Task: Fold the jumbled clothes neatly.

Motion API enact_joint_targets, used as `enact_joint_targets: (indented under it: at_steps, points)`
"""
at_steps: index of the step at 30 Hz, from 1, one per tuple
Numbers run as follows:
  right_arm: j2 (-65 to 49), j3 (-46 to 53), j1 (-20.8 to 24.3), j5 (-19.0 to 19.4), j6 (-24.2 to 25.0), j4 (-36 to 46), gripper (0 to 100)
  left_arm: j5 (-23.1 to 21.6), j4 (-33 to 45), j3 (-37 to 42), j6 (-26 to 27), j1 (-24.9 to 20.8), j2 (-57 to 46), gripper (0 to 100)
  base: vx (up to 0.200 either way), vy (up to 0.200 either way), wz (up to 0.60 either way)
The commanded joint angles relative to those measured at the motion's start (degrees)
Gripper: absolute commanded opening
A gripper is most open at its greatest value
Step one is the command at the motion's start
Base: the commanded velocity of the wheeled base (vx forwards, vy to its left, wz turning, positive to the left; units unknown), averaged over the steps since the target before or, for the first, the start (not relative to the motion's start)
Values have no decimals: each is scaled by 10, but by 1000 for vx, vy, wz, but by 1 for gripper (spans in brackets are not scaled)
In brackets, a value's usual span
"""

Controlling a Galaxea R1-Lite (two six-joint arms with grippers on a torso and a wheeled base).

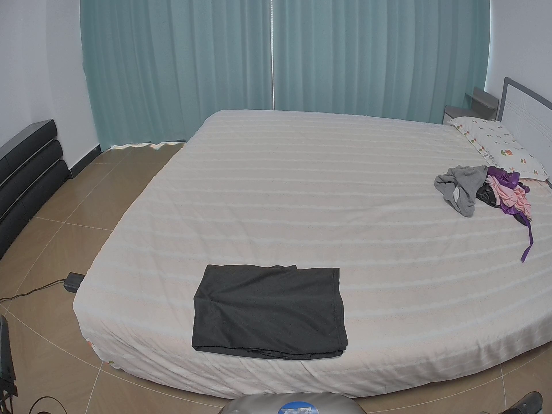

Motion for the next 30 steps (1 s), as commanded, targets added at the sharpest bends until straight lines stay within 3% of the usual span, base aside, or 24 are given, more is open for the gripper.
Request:
enact_joint_targets:
  at_steps: [1,4,5,8,12,15,20,24,27,30]
  points:
    - [0,-12,-3,-14,-4,25,100,-9,-49,68,11,5,-23,100,0,0,0]
    - [-16,12,1,-22,1,25,100,-11,-100,105,12,5,-23,100,0,0,0]
    - [-16,35,2,-27,30,16,100,-16,-152,136,17,5,-23,100,0,0,0]
    - [-15,51,1,-14,62,7,100,-32,-154,136,14,5,-23,100,0,0,0]
    - [-16,141,1,81,78,-150,100,-48,-123,136,12,5,-23,100,0,0,0]
    - [-15,221,1,123,42,-281,100,-48,-72,136,13,5,-23,100,0,0,0]
    - [-16,220,1,136,36,-247,100,-49,-7,136,5,4,-23,100,0,0,0]
    - [-16,220,1,135,45,-246,100,-52,-8,136,-1,4,-23,100,0,0,0]
    - [-14,221,2,131,57,-237,100,-99,8,136,-16,4,-23,100,0,0,0]
    - [-14,221,1,138,76,-234,100,-112,35,135,-21,4,-23,100,0,0,0]
